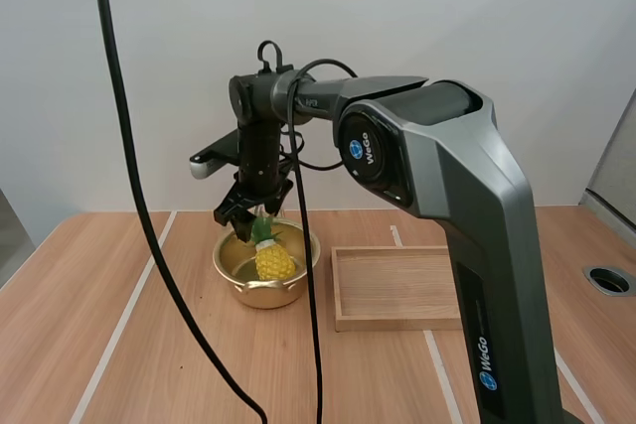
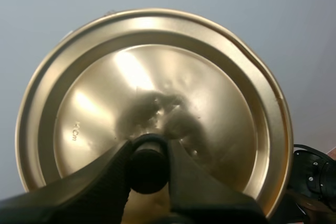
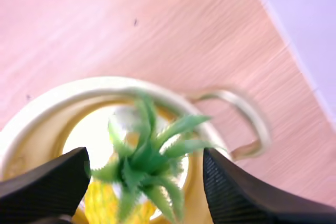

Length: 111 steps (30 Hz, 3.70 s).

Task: Open the pot, put the pineapple inside, and close it

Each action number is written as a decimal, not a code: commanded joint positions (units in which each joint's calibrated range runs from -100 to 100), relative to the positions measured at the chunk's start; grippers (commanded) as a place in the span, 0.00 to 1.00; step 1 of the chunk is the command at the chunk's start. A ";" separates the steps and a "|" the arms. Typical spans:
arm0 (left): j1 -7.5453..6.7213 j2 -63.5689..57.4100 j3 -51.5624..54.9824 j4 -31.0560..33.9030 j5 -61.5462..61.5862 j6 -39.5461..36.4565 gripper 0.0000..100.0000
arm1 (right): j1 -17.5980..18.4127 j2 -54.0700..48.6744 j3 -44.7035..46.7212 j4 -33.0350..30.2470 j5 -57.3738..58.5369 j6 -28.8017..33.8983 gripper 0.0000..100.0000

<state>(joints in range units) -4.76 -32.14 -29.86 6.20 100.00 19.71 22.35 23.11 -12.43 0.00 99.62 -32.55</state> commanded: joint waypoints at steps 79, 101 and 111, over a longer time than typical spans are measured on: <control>-0.15 8.24 18.67 -9.33 0.00 -2.44 0.00 | -22.85 -33.14 18.40 -2.41 0.38 11.16 0.00; -0.15 18.76 42.81 -11.95 0.00 -3.37 0.00 | -22.85 -33.14 26.00 -2.03 0.38 10.96 0.00; -0.15 28.02 42.81 -12.07 0.00 -3.36 0.00 | -22.85 -33.14 26.00 -2.03 0.38 10.96 0.00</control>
<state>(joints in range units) -4.76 -5.39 12.85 -4.61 100.00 16.97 -0.32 -9.11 13.55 -2.23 99.66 -21.20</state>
